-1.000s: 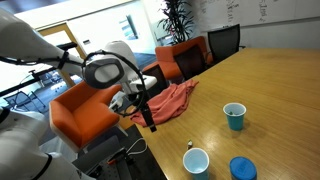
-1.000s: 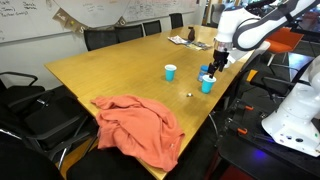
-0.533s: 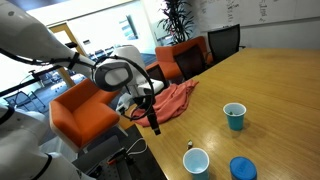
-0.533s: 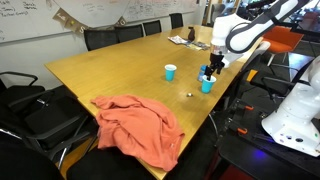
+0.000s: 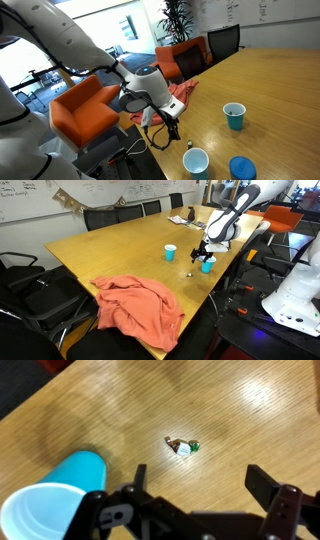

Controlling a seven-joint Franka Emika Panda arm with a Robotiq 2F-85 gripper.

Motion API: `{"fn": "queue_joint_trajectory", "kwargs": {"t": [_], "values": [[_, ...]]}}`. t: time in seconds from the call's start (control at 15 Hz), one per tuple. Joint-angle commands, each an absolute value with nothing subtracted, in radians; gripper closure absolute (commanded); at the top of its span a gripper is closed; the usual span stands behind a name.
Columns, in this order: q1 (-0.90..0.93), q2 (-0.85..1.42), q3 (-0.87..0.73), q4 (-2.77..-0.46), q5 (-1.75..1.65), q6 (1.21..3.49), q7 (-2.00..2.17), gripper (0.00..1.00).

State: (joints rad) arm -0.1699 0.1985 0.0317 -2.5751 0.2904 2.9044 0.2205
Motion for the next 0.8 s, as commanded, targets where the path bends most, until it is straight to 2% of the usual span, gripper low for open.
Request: {"fn": "queue_joint_trajectory", "kwargs": {"t": [0.0,0.13,0.27,0.6,0.73], "values": [[-0.226,0.355,0.152,-2.474,0.462,3.017,0.118,0.00],[-0.225,0.422,0.175,-2.445,0.469,3.090,0.118,0.00],[-0.177,0.469,0.133,-2.432,0.441,3.143,0.160,0.00],[-0.078,0.540,0.017,-2.405,0.395,3.137,0.246,0.00],[-0.080,0.563,0.024,-2.390,0.391,3.148,0.259,0.00]]}}
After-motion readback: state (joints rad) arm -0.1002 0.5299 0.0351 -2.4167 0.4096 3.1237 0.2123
